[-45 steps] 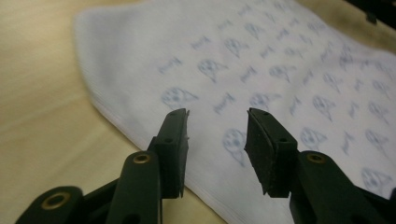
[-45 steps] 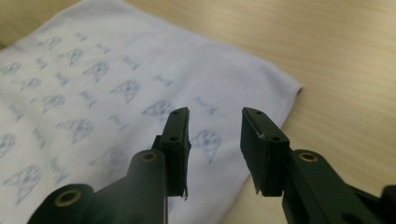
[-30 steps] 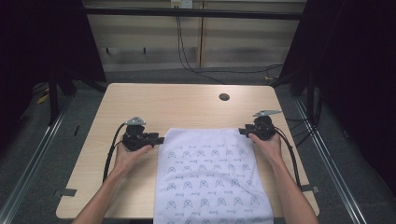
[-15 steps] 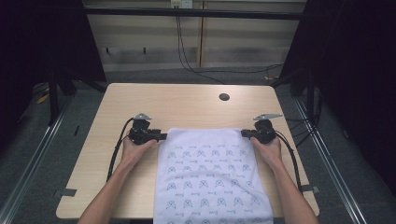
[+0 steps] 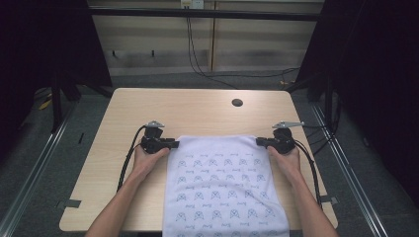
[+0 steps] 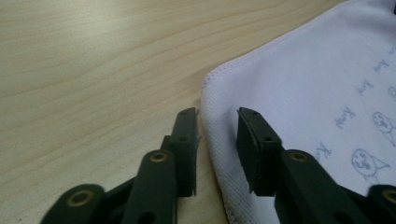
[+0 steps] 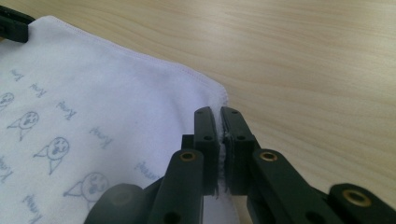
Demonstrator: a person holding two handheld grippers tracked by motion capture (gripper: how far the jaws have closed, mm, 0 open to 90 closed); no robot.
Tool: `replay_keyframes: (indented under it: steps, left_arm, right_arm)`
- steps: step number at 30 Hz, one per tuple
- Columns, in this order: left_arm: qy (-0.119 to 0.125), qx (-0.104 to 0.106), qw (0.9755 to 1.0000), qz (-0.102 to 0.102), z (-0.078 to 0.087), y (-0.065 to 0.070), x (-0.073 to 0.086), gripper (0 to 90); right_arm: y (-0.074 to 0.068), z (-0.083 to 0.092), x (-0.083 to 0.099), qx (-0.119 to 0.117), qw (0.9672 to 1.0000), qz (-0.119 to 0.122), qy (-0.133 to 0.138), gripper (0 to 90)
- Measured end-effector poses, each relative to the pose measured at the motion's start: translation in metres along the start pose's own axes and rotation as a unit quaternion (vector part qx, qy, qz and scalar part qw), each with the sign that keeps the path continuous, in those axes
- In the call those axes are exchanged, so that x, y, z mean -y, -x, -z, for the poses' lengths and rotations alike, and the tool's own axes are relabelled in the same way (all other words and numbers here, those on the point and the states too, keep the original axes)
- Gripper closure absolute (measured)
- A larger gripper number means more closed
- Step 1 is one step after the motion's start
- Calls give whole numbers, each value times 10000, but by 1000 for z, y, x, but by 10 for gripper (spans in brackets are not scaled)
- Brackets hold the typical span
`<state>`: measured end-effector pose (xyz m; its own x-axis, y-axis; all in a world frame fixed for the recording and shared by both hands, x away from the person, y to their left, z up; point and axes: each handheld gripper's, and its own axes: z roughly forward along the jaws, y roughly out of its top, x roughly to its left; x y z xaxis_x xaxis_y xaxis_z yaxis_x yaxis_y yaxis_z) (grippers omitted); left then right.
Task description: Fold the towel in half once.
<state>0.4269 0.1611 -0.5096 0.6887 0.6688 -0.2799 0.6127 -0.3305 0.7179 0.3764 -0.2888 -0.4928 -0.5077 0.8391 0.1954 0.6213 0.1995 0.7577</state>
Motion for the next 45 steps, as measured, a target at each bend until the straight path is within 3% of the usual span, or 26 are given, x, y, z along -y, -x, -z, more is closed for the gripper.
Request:
replay_keyframes:
  steps: [1,4,12,19,24,29,37,44,45]
  left_arm:
    - [-52,3,9999,-87,0,1,0,776]
    - [5,90,9999,-104,3,3,-1,864]
    - [406,400,9982,-174,36,11,-8,872]
    - [838,634,9944,-100,53,14,-19,872]
    - [1064,551,9927,-165,66,13,-39,874]
    - [1344,491,9894,-230,82,13,-67,875]
    - [1600,426,9853,-428,101,23,-105,877]
    - [1914,295,9789,-654,131,37,-142,877]
    - [2015,326,9768,-651,135,39,-144,878]
  right_arm:
    - [-1,0,0,-3,10000,2,-2,864]
    - [-2,2,-3,-42,10000,13,41,865]
    - [-4,20,-17,-297,9986,-30,426,868]
    - [-4,37,-41,-419,9967,-13,698,869]
    - [-2,54,-71,-363,9945,48,985,870]
    - [0,65,-95,-103,9934,111,1137,871]
    - [-1,85,-135,-31,9900,230,1391,872]
    - [-9,113,-171,92,9860,419,1609,874]
    - [-10,119,-175,56,9846,402,1700,875]
